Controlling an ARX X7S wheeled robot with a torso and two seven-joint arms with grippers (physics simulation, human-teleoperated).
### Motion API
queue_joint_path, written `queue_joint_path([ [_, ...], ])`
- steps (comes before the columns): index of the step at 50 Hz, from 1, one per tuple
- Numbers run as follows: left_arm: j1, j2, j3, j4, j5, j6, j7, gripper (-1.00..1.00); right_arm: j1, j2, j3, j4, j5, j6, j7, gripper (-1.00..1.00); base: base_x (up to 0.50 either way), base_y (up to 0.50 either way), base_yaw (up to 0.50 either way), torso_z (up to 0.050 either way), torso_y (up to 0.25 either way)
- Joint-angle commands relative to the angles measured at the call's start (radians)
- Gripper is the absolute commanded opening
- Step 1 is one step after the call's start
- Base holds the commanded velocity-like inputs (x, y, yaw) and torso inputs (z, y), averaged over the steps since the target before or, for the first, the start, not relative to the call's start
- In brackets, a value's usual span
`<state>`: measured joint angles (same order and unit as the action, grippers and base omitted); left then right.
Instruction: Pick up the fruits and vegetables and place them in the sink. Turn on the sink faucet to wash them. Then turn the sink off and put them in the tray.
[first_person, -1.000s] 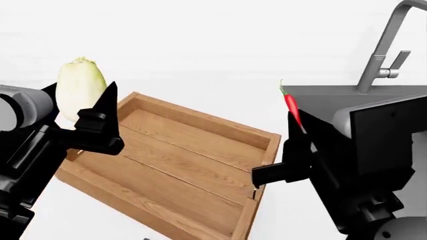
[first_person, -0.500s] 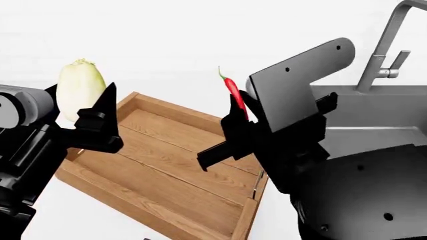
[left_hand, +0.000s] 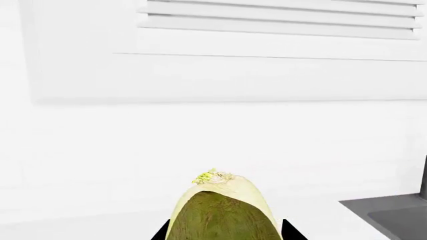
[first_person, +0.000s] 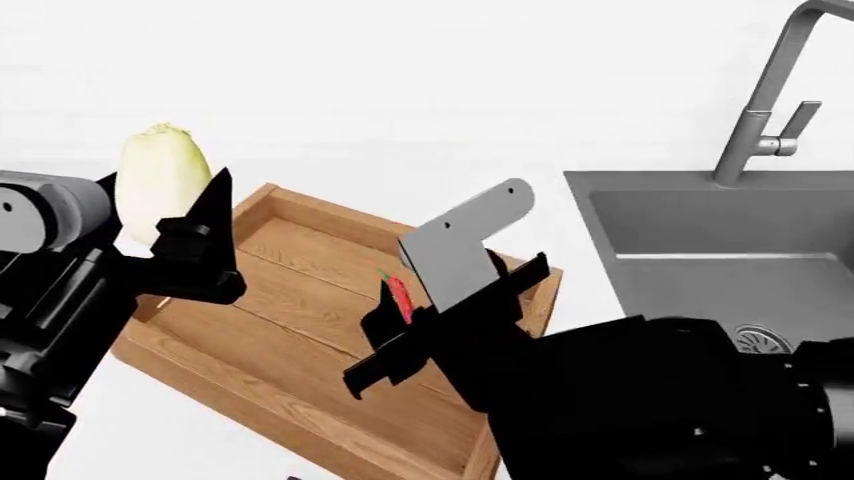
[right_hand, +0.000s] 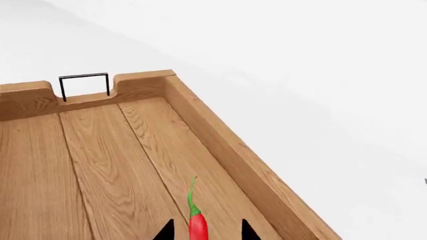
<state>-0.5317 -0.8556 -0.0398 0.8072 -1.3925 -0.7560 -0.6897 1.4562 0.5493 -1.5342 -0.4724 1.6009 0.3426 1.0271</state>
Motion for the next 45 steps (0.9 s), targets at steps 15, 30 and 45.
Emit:
queue_joint_path([
  [15, -0.029, 0.022, 0.032, -0.019, 0.021, -0.001, 0.001, -1.0, 0.106, 0.089, 0.101, -0.096, 0.057, -0.016, 0.04, 1.0, 0.0, 0.0, 0.0, 0.001, 0.001],
  [30, -0.27, 0.186, 0.298, -0.259, 0.131, -0.13, 0.046, -1.0, 0.159, 0.29, 0.19, -0.301, 0.088, -0.058, 0.154, 1.0, 0.0, 0.0, 0.0, 0.0, 0.001],
  [45, -0.251, 0.296, 0.496, -0.522, 0.352, -0.095, 0.176, -1.0, 0.096, 0.377, 0.197, -0.333, 0.04, -0.101, 0.139, 1.0, 0.0, 0.0, 0.0, 0.0, 0.001],
])
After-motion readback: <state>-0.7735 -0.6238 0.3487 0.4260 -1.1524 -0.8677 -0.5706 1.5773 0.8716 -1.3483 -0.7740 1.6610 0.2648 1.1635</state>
